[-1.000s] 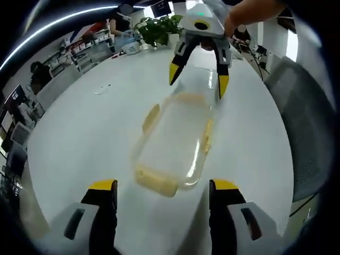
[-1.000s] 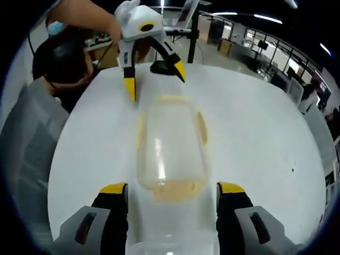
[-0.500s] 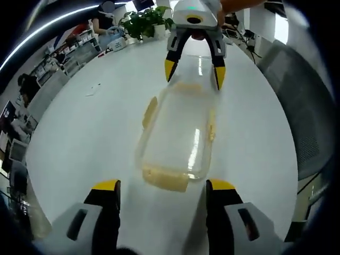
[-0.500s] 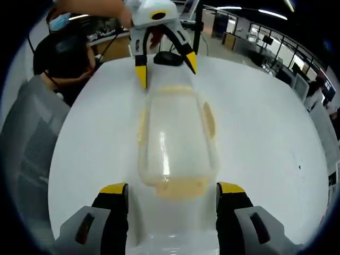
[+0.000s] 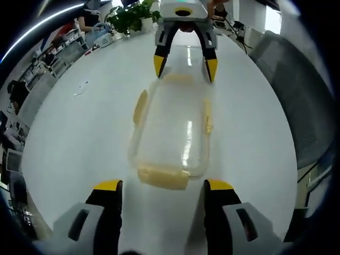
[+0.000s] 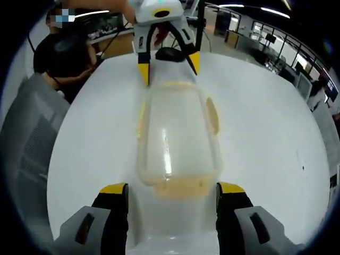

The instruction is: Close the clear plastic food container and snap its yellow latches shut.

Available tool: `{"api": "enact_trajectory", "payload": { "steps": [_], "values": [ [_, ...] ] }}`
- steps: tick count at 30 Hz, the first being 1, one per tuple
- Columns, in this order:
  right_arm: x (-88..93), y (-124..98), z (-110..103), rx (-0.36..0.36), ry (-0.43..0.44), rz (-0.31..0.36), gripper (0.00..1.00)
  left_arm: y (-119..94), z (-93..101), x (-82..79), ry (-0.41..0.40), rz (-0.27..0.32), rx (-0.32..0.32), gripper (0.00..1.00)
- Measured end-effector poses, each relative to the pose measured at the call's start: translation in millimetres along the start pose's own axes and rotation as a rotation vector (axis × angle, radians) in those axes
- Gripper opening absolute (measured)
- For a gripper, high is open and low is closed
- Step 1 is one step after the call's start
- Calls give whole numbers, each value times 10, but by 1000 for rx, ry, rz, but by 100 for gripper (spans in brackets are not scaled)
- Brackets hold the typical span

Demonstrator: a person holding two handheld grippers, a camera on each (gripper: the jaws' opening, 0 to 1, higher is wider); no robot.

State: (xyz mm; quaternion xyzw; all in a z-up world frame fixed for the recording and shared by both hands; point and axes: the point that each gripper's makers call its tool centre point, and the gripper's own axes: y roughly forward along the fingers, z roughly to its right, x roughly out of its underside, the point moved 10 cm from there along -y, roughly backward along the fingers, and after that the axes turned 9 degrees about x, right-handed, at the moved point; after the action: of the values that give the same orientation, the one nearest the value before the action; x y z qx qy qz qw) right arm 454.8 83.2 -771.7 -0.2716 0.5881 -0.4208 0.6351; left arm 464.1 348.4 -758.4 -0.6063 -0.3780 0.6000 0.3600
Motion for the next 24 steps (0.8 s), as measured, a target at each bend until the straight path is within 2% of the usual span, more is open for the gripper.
{"api": "enact_trajectory", "payload": {
  "steps": [4,8,23,24],
  "values": [
    [-14,23,59,0,28,6,67,16,-18,7,6,-9,12,62],
    [-7,49,62,5,16,-4,67,49,-27,8,16,-20,22,60],
    [-11,87,87,-12,24,2,63,106,-102,-38,14,2,78,56],
    [-15,90,89,-13,24,2,63,109,-102,-45,35,4,82,56]
  ]
}}
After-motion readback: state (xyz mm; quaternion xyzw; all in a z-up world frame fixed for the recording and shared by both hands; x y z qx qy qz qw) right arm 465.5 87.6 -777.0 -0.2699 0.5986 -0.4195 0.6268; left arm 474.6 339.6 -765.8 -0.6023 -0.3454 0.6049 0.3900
